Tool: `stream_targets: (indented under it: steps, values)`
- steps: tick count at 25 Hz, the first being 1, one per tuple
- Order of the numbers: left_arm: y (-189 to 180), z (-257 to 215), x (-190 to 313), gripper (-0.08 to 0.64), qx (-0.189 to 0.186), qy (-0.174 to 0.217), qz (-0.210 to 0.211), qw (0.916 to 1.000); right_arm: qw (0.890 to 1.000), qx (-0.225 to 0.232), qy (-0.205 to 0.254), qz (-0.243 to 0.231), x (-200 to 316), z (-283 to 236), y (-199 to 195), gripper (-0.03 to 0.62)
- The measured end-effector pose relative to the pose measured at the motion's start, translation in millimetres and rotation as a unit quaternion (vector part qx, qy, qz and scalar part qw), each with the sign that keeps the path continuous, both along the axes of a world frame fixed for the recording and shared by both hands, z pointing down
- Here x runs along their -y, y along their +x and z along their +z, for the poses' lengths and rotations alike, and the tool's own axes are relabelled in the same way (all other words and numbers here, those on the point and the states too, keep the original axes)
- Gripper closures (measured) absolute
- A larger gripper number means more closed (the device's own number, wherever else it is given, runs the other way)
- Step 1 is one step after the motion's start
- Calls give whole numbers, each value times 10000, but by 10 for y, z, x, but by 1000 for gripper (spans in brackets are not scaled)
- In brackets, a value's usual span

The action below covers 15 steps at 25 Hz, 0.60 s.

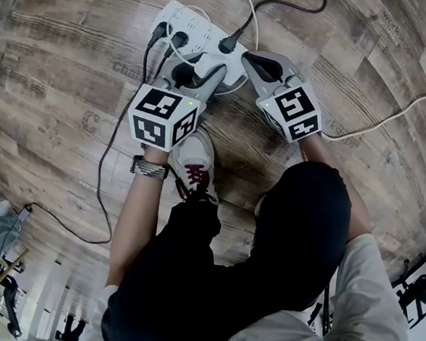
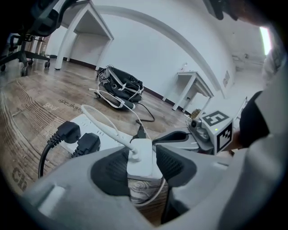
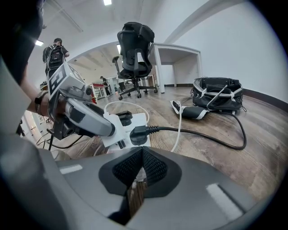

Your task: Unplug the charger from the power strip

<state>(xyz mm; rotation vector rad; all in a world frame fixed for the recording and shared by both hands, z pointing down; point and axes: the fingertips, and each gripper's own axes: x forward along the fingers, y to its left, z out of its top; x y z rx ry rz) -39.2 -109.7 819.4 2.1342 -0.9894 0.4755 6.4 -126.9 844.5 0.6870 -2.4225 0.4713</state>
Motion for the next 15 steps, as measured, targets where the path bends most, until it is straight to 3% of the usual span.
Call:
stream_targets:
  steps: [15]
  values:
    - [-200, 99, -148, 339, 116, -168, -105, 9997, 9999, -135, 47, -12, 1, -5, 13, 589]
